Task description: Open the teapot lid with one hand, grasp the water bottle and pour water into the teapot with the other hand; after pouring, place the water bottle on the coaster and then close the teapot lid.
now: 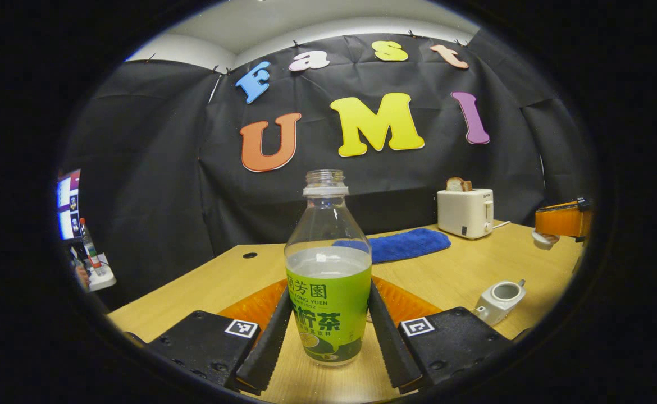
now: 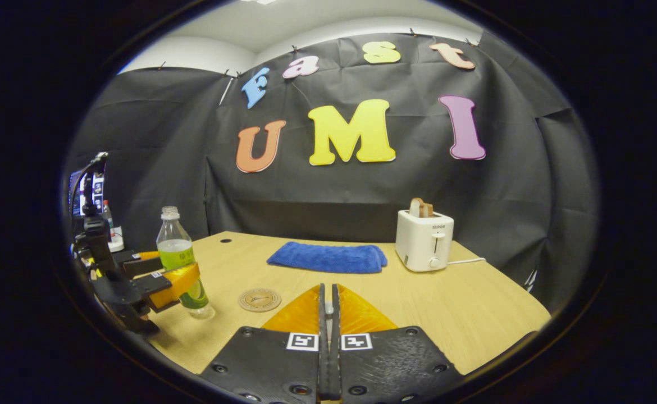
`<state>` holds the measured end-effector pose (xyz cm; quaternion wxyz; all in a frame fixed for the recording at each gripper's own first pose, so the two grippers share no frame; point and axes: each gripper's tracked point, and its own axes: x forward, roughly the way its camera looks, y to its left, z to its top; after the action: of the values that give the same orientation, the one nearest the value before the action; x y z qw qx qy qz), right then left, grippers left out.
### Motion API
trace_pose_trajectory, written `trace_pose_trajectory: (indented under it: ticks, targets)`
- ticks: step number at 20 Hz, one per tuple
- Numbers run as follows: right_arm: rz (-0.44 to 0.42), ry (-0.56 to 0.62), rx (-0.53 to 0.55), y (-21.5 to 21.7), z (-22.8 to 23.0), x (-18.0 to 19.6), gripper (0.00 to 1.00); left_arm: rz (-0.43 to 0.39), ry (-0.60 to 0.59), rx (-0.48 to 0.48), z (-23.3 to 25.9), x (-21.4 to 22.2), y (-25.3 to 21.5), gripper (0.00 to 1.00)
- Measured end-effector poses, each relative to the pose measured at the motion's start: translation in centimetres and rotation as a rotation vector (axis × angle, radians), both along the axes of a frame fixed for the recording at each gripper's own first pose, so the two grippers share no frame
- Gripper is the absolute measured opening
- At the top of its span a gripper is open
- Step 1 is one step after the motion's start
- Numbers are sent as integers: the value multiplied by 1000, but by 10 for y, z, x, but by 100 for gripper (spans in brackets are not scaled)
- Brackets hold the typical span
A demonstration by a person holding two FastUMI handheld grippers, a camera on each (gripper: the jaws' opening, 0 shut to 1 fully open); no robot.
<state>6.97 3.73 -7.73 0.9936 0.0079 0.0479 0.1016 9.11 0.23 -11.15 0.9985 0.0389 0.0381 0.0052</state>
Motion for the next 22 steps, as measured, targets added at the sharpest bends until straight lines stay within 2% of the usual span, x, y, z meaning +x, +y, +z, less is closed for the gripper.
trace_pose_trajectory:
  ticks: [6, 9, 11, 15, 22]
  targets:
    - [-35, 16, 3, -19, -1, 4, 0, 39, 87, 258, -2, 19, 21, 77]
    - [-50, 15, 13, -28, 1, 6, 0, 18, 78, 263, 5, 16, 14, 77]
    - [-65, 15, 16, -34, 2, 6, 0, 2, 79, 316, 6, 13, 6, 77]
    - [-89, 10, 14, -48, 5, 7, 0, -14, 89, 522, 12, 9, -4, 76]
    - [-130, 8, 14, -72, 11, 7, 0, -85, 100, 789, 13, -4, -33, 76]
